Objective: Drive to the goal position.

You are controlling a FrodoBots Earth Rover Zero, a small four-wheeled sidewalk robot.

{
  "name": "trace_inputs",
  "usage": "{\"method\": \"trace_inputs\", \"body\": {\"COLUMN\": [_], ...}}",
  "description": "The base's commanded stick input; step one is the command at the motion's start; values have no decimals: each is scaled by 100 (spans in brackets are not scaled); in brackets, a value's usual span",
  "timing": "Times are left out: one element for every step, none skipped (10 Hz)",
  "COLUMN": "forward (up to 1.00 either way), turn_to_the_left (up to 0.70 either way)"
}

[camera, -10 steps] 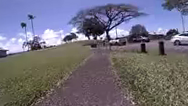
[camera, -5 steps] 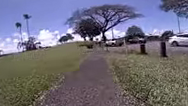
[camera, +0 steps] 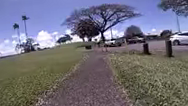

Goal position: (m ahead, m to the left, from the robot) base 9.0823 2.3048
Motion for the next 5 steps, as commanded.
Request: {"method": "trace_inputs", "body": {"forward": [100, 100, 100, 100, 100], "turn_to_the_left": [0, 0, 0, 0, 0]}}
